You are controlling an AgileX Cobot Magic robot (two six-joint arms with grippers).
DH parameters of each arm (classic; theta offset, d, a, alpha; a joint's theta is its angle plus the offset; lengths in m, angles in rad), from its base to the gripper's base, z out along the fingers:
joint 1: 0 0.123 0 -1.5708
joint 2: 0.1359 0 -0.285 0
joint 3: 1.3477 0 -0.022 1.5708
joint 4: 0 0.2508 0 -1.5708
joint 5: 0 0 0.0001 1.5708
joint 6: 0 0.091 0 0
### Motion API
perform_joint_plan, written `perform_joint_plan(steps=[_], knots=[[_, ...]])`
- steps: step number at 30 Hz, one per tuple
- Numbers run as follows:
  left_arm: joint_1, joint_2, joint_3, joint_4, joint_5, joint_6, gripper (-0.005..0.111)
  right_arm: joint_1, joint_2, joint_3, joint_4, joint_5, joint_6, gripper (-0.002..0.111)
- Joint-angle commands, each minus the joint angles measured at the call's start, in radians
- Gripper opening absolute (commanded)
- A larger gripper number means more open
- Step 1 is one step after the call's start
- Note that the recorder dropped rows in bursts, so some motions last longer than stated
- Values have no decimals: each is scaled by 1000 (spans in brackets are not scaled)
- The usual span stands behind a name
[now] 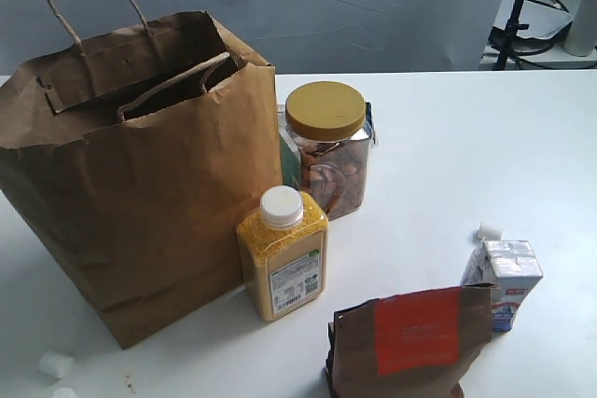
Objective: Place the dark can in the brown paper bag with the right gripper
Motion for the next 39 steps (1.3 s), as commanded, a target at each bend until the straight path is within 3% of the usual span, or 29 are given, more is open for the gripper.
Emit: perform_joint_plan(steps=[1, 11, 20, 39], knots=[[-6, -3, 4, 3, -5, -3, 0, -6, -4, 4, 8, 2, 5, 0], [-6, -3, 4, 3, -5, -3, 0, -6, -4, 4, 8, 2, 5, 0], [-6, -3, 4, 3, -5, -3, 0, 65, -4, 4, 7, 2, 5, 0], [-6, -3, 4, 3, -5, -3, 0, 65, -4, 4, 7, 2, 5, 0]])
